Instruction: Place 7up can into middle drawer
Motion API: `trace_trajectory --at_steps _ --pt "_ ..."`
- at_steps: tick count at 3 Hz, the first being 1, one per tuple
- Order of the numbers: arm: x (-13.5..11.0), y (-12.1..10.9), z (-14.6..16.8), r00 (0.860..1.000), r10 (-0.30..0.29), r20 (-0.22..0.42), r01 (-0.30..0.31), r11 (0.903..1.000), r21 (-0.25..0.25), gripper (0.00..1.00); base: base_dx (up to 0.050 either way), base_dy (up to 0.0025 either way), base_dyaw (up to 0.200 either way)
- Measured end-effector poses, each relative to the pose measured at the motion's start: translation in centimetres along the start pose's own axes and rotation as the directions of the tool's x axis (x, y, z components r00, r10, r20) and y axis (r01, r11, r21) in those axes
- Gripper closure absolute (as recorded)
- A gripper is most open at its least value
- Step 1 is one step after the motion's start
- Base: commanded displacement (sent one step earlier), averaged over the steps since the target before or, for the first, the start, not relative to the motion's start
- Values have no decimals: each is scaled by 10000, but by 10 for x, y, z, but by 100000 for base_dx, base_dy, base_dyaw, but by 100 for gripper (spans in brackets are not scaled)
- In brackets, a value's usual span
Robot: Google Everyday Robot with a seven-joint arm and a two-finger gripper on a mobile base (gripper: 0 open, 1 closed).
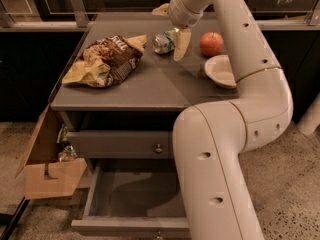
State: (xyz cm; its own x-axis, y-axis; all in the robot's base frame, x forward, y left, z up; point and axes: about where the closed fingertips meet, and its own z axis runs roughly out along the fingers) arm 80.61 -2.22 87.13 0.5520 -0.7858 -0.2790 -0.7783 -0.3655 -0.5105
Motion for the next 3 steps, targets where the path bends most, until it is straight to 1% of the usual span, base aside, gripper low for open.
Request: trace_trajectory --at_steps 1,2,3 --pt "-3 5 10 9998 -158 -87 155 9991 -405 0 0 0 0" --pt "-10 18 21 9992 -192 -354 143 9909 -1339 0 0 0 0" --pt "-10 18 21 9992 -192 -354 143 9909 -1339 0 0 0 0"
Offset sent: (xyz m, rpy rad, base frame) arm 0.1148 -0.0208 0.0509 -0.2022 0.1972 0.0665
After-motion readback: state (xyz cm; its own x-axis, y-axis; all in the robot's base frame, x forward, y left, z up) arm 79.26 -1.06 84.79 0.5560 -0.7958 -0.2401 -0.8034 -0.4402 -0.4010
